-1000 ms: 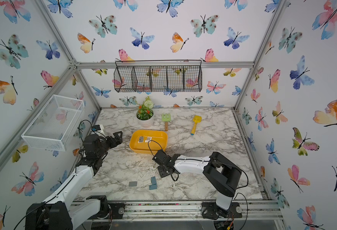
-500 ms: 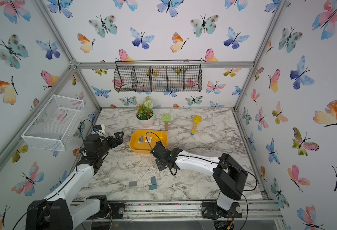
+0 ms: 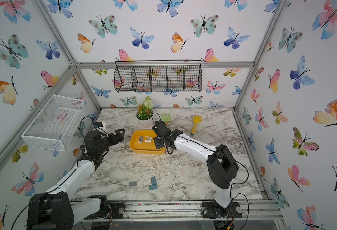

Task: Put the eraser in the storage box
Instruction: Place the eraser in the storage box.

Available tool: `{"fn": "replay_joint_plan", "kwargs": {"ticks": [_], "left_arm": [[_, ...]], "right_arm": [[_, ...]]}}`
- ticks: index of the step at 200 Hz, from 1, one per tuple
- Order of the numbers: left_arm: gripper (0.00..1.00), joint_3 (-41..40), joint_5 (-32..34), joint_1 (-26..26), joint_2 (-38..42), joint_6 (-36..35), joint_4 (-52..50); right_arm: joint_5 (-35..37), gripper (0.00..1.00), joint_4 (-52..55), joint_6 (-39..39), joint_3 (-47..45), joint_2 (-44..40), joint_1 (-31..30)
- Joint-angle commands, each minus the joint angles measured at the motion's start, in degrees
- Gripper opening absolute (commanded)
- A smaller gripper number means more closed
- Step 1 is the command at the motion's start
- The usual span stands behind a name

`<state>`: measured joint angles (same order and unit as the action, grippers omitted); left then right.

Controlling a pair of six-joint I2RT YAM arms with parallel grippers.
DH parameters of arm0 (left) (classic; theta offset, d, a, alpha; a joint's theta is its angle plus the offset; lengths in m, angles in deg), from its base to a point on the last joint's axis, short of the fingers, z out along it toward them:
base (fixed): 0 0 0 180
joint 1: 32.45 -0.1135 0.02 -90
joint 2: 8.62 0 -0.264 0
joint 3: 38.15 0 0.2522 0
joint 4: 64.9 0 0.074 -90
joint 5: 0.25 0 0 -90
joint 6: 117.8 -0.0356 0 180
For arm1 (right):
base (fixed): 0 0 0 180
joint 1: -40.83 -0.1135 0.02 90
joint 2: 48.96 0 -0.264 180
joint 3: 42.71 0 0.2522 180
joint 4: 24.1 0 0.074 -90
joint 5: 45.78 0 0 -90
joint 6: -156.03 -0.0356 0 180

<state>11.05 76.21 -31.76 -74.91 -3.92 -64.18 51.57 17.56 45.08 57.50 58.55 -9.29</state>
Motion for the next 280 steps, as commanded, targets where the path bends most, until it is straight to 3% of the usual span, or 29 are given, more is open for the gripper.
{"fn": "replay_joint_plan", "kwargs": {"ticks": [1,106,280], "left_arm": [[0.98,1.8,-1.7,-0.7,-1.1,0.4,1.2],[0.98,3.0,-3.1,-1.8,-3.6,0.5,1.7],[0.98,2.1,-4.4,-2.0,-3.9,0.1,2.4]], "right_arm": [[-3.6,0.23,1.9,2.6,4.8,4.6,0.0],[-8.9,0.24,-0.3,3.5,11.6,15.6,4.1],[-6.3,0.25,-1.8,3.7,20.1,26.7,5.3]]}}
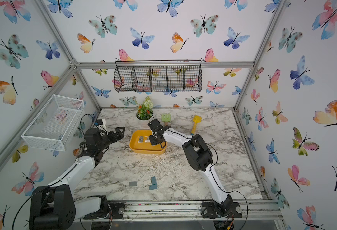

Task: Put the eraser in the storage box
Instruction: Place the eraser in the storage box.

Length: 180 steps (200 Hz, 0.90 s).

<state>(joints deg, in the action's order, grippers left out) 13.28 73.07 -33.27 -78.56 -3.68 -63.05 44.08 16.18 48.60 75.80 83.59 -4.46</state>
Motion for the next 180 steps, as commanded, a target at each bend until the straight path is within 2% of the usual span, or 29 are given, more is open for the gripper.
{"fn": "replay_joint_plan", "kwargs": {"ticks": [1,74,108,142,162,180], "left_arm": [[0.98,-0.1,-1.3,-0.5,-0.2,-0.1,1.3],[0.98,-0.3,-1.9,-0.5,-0.1,0.0,1.8],[0.98,-0.4,-1.9,-0.4,0.0,-0.1,1.8],[0.98,-0.4,-2.2,-0.5,-0.1,-0.1,1.9],[0.98,-0.3,-2.5,-0.4,-0.1,0.0,1.9],[0.98,-0.2,-3.2,-0.4,-0.3,0.1,2.1]], "right_arm": [[1.2,0.25,-0.4,0.2,1.8,1.7,0.5],[1.4,0.30,-0.2,-0.2,5.2,4.8,0.8],[2.1,0.35,0.4,-0.2,6.1,5.6,0.8],[2.0,0.58,0.2,-0.4,6.5,5.3,0.8],[0.5,0.61,-1.0,-0.3,5.8,3.0,0.8],[-0.8,0.65,-4.8,0.4,2.1,-2.5,0.7]]}}
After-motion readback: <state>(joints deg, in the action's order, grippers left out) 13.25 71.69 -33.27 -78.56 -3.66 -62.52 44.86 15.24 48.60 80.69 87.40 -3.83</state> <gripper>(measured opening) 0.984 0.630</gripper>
